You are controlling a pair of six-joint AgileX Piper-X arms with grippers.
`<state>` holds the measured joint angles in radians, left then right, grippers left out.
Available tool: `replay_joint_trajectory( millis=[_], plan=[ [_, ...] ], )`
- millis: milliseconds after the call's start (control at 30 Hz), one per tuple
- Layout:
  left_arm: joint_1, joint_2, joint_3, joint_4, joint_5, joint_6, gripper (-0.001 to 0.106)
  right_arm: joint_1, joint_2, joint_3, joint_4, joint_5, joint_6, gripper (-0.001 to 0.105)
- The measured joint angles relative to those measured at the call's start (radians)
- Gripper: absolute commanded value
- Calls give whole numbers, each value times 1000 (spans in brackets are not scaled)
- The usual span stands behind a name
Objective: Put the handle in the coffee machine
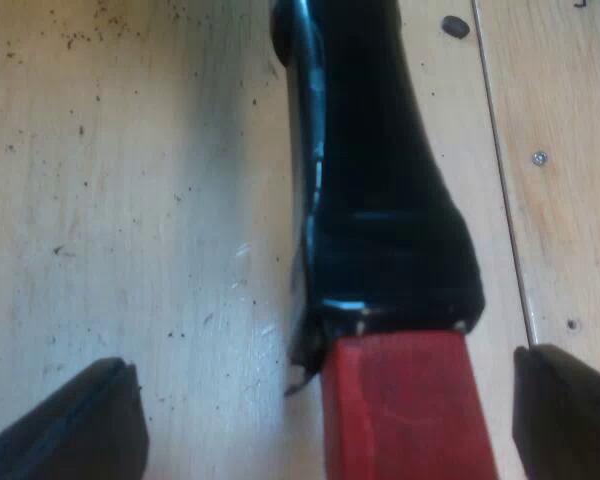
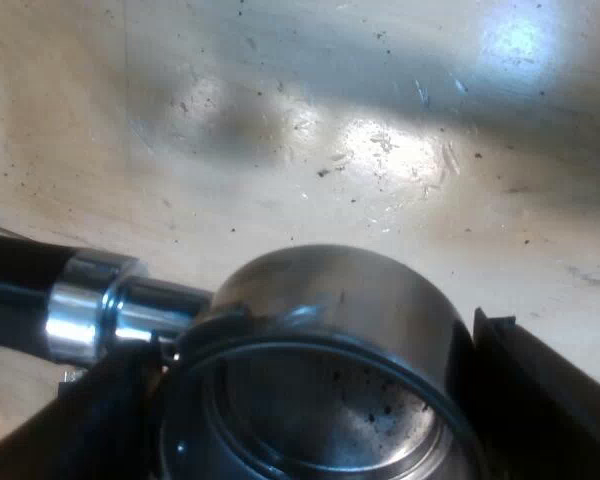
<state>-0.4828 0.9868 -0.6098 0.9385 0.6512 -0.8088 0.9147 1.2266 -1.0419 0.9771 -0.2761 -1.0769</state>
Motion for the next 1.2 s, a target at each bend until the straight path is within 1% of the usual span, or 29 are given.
replay_joint_trajectory(
  millis=[67, 100, 333, 400, 467, 533, 700, 733, 800, 867, 900, 933, 967, 1167, 1200],
  plan=[
    [0, 0, 0, -1, 8, 7, 61, 0, 0, 0, 0, 0, 0, 0],
    [0, 0, 0, -1, 9, 8, 60, 0, 0, 0, 0, 0, 0, 0],
    [0, 0, 0, -1, 11, 28, 59, 0, 0, 0, 0, 0, 0, 0],
    [0, 0, 0, -1, 11, 30, 56, 0, 0, 0, 0, 0, 2, 0],
    [0, 0, 0, -1, 20, 30, 48, 0, 0, 0, 0, 0, 2, 0],
    [0, 0, 0, -1, 37, 30, 44, 0, 0, 0, 0, 0, 2, 0],
    [0, 0, 0, -1, 47, 30, 43, 0, 0, 0, 0, 0, 2, 0],
    [0, 0, 0, -1, 49, 30, 40, 0, 0, 0, 0, 0, 2, 0],
    [0, 0, 0, -1, 52, 30, 30, 0, 0, 0, 0, 0, 2, 0],
    [0, 0, 0, -1, 50, 30, 14, 0, 0, 0, 0, 4, 8, 0],
    [0, 0, 0, -1, 44, 30, 10, -2, 0, 0, 0, 4, 15, 0],
    [0, 0, 0, -7, 33, 28, 3, -1, 0, 0, 0, 4, 25, 0],
    [0, 0, 0, -7, 28, 28, 0, -1, 0, 0, 0, 4, 28, 0],
    [0, 0, 0, -7, 29, 28, 0, -1, 0, 0, 0, 7, 37, 0],
    [0, 0, 0, -4, 29, 28, 0, -1, 0, 0, 0, 7, 37, 1]
  ],
)
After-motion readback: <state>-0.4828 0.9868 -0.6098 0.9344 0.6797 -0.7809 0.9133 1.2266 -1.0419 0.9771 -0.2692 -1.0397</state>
